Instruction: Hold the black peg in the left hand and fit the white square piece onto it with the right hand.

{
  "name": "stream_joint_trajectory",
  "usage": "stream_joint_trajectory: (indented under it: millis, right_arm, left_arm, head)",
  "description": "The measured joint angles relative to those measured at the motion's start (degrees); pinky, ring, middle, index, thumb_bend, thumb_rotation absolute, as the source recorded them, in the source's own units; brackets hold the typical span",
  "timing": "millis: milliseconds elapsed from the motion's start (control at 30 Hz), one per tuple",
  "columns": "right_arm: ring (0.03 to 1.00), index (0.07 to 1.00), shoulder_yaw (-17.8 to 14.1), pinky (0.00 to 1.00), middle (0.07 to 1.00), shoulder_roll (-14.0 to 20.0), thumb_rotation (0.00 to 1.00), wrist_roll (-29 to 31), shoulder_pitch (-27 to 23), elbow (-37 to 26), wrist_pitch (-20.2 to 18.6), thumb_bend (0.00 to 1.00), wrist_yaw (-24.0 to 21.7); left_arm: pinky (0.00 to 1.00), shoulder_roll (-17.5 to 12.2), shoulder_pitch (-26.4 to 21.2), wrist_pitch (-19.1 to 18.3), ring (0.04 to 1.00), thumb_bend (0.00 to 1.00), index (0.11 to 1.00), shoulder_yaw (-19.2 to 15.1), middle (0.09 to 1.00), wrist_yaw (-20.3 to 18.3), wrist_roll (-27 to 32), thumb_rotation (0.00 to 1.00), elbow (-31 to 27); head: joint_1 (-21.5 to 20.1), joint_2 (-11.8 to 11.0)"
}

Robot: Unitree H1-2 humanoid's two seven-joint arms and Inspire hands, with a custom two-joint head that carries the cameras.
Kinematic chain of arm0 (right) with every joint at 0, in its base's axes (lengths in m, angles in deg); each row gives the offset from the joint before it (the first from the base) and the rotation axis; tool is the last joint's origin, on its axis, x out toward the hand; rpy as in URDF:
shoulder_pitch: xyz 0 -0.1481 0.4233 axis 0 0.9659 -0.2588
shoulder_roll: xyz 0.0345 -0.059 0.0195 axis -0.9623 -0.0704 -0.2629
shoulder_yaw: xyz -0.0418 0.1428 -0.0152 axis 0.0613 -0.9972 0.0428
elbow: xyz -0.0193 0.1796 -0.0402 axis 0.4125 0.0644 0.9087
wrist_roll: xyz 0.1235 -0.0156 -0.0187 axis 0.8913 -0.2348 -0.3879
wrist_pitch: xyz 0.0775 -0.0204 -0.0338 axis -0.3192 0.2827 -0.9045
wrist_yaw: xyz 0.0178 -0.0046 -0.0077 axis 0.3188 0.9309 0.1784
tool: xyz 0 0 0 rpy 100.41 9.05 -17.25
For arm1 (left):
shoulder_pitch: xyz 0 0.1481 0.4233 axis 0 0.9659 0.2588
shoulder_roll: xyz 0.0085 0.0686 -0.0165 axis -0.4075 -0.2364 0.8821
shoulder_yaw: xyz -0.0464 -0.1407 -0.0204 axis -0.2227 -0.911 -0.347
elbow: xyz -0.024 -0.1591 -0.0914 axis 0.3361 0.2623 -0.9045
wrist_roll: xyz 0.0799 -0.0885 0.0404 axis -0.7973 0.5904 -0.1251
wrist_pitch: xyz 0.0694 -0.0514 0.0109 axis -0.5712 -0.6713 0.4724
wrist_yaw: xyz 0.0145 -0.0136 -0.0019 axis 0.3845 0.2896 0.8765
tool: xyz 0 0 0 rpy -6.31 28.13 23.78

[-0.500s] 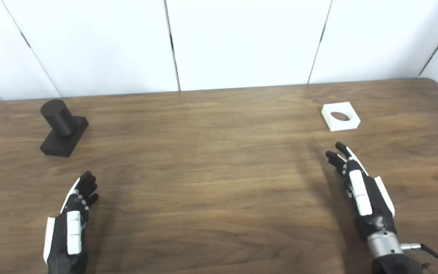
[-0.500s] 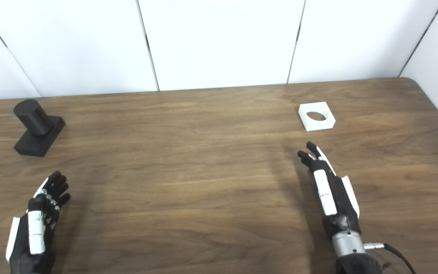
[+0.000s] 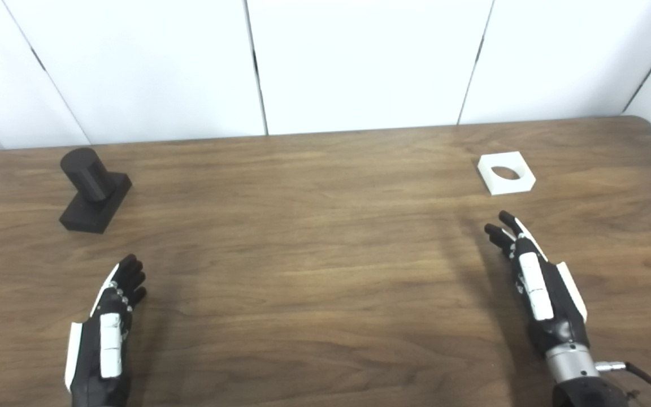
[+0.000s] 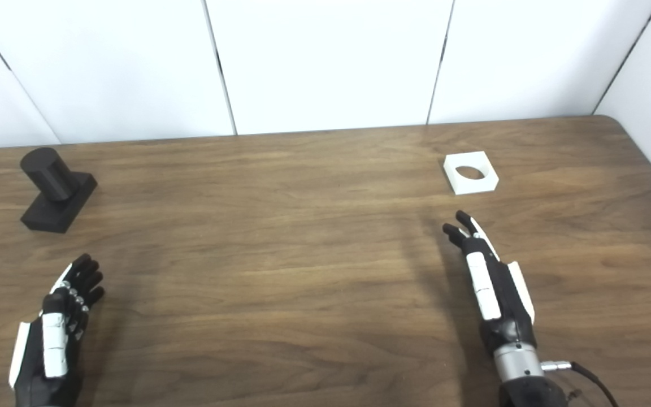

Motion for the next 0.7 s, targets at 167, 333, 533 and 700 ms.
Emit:
stream_joint_trajectory:
  millis: [167, 333, 533, 700]
  right_arm:
    - [0.906, 0.929, -0.2, 0.94, 0.872, 0.0, 1.00, 0.5, 0.0, 0.0, 0.0, 0.43, -0.1]
    - [0.921, 0.934, -0.5, 0.99, 0.887, 0.3, 1.00, 1.4, 0.1, 0.1, 0.1, 0.43, -0.4]
    - [0.955, 0.946, -1.4, 1.00, 0.903, 0.5, 1.00, 1.6, 0.3, 0.2, 0.3, 0.39, -0.8]
    - [0.954, 0.963, -1.7, 1.00, 0.914, 0.7, 1.00, 2.0, 0.3, 0.7, 0.8, 0.38, -1.5]
  left_arm:
    - [0.88, 0.0, 0.0, 0.1, 0.900, 0.73, 0.892, 0.2, 0.901, 0.0, -0.4, 0.98, 0.0]
    - [0.91, 0.2, 0.0, 0.3, 0.911, 0.75, 0.886, 1.1, 0.905, 0.1, -1.6, 0.97, 0.1]
    - [0.91, 0.5, 0.1, 0.7, 0.914, 0.75, 0.889, 2.6, 0.900, 1.2, -3.2, 0.96, 0.2]
    - [0.93, 0.8, 0.2, 2.0, 0.921, 0.72, 0.894, 4.1, 0.909, 2.7, -5.2, 0.97, 0.6]
  head:
    - [3.5, -0.7]
    - [10.6, -2.9]
    - [15.4, -5.1]
    - [19.9, -7.8]
